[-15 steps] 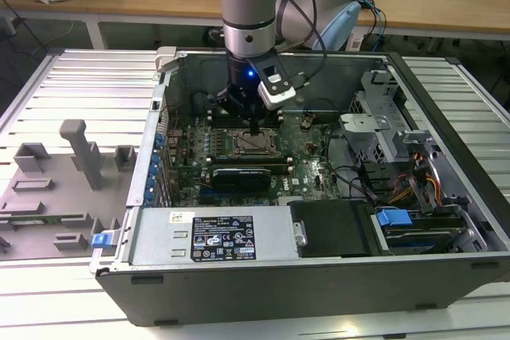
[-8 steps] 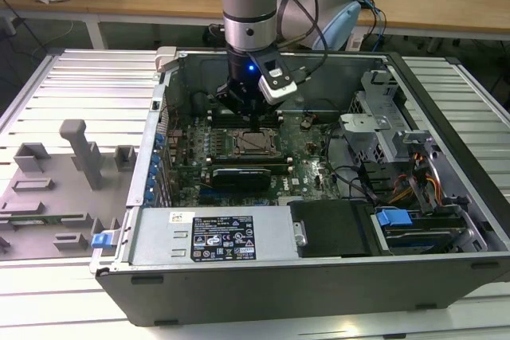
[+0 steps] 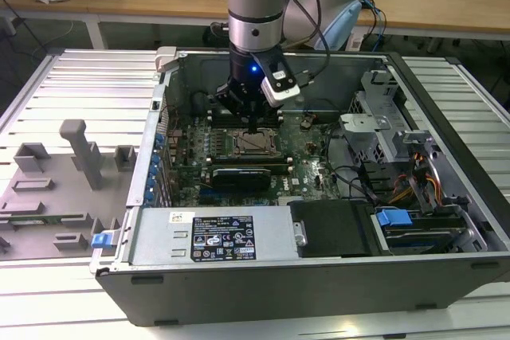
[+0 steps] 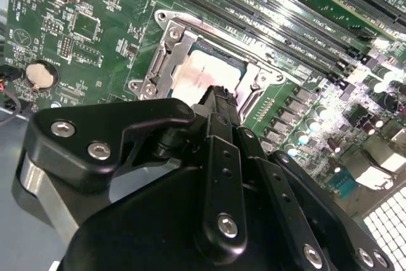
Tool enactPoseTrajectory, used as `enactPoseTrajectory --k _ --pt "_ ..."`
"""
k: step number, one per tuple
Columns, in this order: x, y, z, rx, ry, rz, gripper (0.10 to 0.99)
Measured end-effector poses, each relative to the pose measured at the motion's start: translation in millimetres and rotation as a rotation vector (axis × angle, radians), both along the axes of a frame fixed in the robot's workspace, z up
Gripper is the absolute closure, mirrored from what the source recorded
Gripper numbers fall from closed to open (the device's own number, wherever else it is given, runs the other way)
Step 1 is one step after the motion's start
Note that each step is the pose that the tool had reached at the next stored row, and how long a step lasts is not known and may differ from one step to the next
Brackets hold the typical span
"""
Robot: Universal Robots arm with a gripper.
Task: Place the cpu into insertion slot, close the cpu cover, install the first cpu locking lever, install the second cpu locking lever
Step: 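Install the first cpu locking lever, then install the second cpu locking lever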
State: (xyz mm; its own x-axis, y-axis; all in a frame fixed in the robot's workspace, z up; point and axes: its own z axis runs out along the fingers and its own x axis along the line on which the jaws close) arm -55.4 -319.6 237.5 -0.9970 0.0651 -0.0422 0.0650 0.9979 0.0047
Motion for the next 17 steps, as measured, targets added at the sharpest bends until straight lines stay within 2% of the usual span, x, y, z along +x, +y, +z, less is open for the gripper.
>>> enactPoseTrajectory --k 17 --pt "0.0 0.0 0.4 0.000 0.0000 0.000 0.980"
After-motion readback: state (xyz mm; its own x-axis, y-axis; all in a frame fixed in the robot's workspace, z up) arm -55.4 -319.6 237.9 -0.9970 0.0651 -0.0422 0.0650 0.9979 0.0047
